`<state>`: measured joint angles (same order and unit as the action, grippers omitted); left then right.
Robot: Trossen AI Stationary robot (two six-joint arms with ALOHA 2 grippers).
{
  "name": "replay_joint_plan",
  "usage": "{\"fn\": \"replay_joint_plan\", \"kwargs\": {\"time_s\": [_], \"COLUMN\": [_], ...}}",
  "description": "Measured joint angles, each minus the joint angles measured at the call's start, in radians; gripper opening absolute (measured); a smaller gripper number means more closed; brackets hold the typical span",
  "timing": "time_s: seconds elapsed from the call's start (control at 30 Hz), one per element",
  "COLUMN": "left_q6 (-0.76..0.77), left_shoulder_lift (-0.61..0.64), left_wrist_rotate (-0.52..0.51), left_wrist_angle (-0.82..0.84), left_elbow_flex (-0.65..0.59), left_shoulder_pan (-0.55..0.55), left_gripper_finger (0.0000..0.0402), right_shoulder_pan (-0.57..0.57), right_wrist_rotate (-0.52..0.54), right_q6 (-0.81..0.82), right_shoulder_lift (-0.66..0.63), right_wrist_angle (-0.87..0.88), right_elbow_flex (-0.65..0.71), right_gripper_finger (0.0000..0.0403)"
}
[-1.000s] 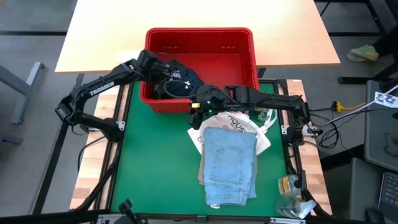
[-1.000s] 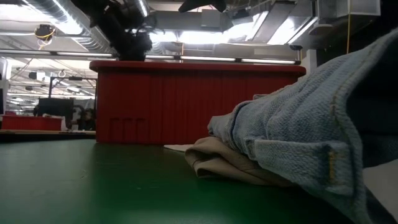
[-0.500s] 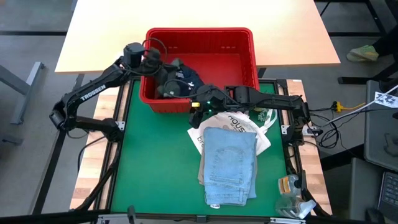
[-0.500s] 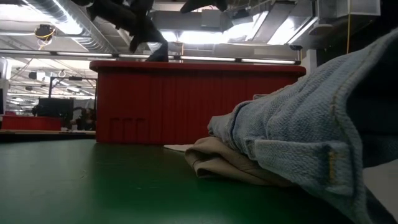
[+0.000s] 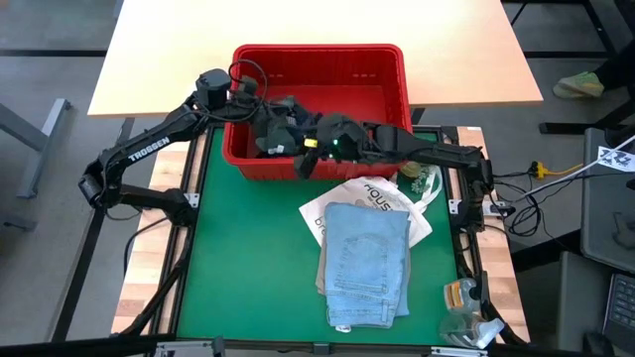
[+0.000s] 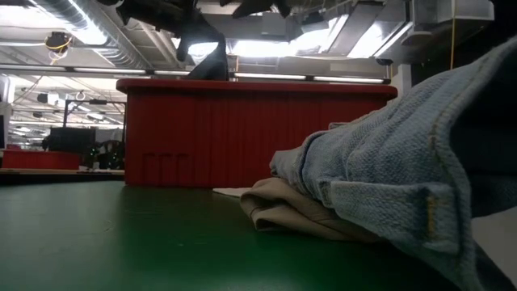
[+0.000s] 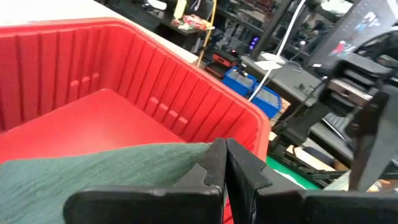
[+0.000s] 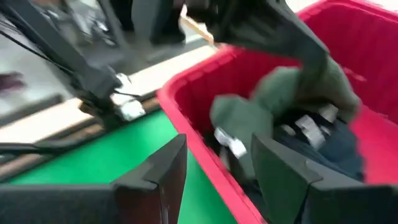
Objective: Fold Laundry from Bin
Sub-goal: Fold the green polo shirt
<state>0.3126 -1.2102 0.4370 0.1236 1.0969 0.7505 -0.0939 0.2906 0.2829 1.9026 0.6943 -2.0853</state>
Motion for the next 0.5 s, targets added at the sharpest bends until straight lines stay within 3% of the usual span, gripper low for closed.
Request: {"fn": "replay_joint_plan", "kwargs": {"time_s": [0.5], "left_q6": [0.027], "left_shoulder_lift": [0.001], "left_wrist_rotate": [-0.005], "left_wrist_angle": [-0.026], "left_elbow_flex": [0.000], "left_shoulder_pan": [-0.048], "left_gripper_finger": [0.0000], "right_shoulder_pan": [-0.076], "right_wrist_rotate": [-0.027], "right_q6": [0.082], "right_shoulder_lift": [0.075], "right_wrist_angle": [-0.056], "right_elbow_flex": [0.001], "right_gripper_finger": [0.0179]}}
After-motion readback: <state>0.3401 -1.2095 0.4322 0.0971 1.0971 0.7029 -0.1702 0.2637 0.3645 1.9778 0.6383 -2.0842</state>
